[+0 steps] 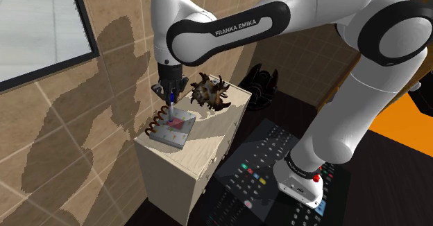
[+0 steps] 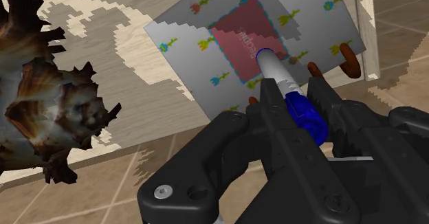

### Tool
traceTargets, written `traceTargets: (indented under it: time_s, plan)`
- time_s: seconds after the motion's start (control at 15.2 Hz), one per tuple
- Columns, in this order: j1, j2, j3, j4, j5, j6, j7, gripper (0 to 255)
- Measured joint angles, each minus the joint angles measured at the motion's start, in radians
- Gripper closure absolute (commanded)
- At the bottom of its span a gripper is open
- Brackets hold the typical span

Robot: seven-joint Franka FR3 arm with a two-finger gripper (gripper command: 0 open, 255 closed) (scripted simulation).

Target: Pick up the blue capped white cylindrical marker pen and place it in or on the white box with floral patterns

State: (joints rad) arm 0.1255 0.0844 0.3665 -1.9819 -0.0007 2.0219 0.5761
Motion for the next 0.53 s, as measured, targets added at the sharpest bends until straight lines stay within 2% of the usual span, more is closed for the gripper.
traceTargets:
  time_s: [0.07,0.53]
  plan:
    - [0.0,0.0,0.0,0.0,0.0,0.0,0.0,0]
    - [0.0,-0.006,0.001,0.007,0.002,-0.012,0.0,0]
